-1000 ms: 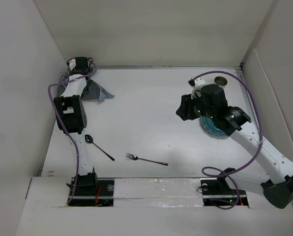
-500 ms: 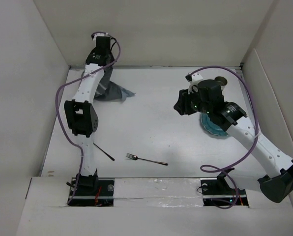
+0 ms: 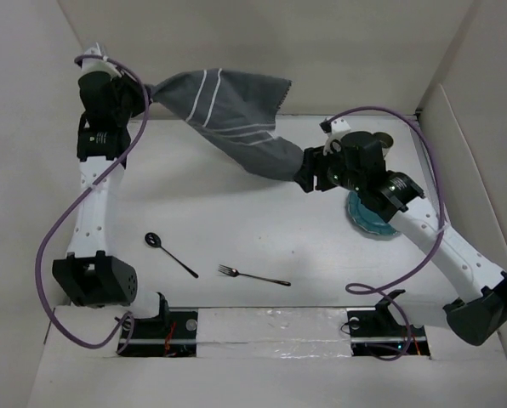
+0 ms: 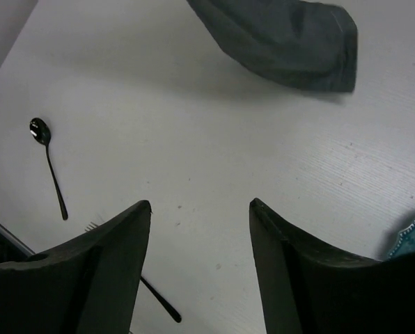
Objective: Set the dinner table for one person
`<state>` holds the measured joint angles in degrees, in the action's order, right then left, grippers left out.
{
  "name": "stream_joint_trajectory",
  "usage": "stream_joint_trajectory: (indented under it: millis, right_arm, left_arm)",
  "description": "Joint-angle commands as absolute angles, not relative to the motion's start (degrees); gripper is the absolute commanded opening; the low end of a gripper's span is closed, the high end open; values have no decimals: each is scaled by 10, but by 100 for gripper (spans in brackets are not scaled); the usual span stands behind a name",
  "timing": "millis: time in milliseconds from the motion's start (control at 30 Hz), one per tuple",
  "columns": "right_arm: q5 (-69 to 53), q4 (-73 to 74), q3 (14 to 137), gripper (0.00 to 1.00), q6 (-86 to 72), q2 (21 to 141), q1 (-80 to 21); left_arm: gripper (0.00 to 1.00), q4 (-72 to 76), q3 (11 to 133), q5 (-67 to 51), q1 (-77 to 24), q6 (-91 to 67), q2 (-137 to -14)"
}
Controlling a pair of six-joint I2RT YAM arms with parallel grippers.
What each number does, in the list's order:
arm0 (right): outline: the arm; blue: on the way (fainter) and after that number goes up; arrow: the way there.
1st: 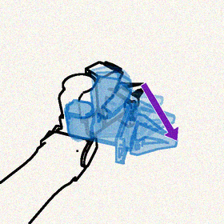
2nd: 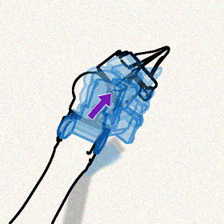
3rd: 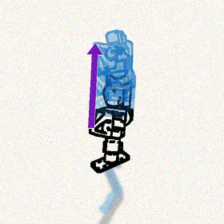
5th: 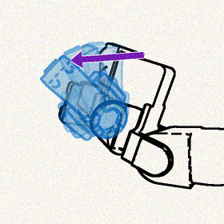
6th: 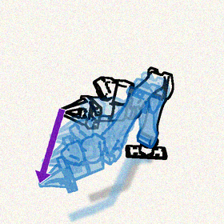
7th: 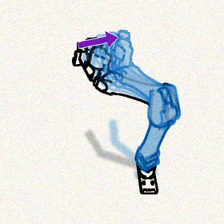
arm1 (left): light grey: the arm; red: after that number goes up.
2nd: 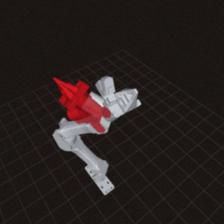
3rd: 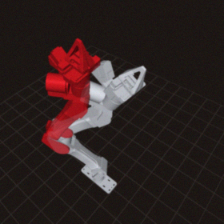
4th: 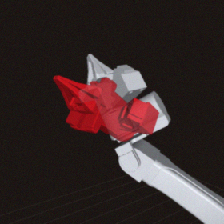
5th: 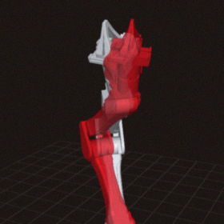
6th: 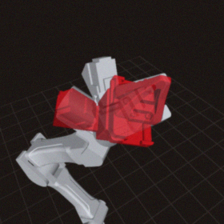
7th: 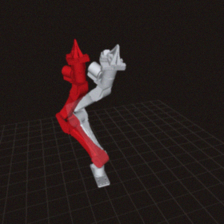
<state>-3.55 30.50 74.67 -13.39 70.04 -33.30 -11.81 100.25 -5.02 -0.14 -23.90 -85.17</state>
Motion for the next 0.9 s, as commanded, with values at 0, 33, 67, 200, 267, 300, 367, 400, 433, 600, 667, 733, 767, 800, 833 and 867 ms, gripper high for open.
stream_joint_trajectory:
  millis: [0,33,67,200,267,300,367,400,433,600,667,733,767,800,833,867]
  right_arm:
    - [-41,266,719,66,-146,722,-330]
    - [-40,260,699,66,-155,725,-335]
    - [-39,257,691,66,-160,733,-335]
    - [-38,236,638,62,-180,744,-335]
    - [-33,219,616,40,-186,751,-335]
    - [-20,218,614,27,-185,759,-335]
    - [-4,225,614,5,-187,771,-335]
    - [25,228,614,2,-188,777,-335]
    - [31,230,616,0,-188,792,-335]
    - [36,232,636,3,-197,825,-302]
    - [14,224,645,3,-195,840,-284]
    - [4,219,662,4,-194,850,-272]
    - [5,218,668,5,-192,860,-272]
    - [4,216,678,13,-192,865,-272]
    - [4,213,683,19,-192,871,-265]
    - [4,208,689,26,-193,884,-260]
  left_arm:
    - [0,-43,863,-123,47,-290,-861]
    - [0,-25,806,-151,57,-294,-851]
    - [0,-4,782,-166,64,-297,-846]
    - [0,22,703,-177,69,-304,-839]
    - [0,15,690,-160,69,-308,-850]
    - [0,11,691,-152,69,-309,-857]
    - [0,-21,706,-126,69,-307,-881]
    - [0,-38,716,-114,69,-305,-892]
    - [2,-61,741,-81,69,-304,-914]
    - [21,-101,777,-39,64,-276,-928]
    - [0,-90,780,-28,59,-273,-918]
    - [0,-105,793,-14,53,-274,-921]
    - [0,-110,792,-16,60,-275,-921]
    - [0,-113,782,-22,67,-284,-924]
    - [0,-126,775,-21,72,-290,-922]
    - [1,-133,769,-19,78,-294,-924]
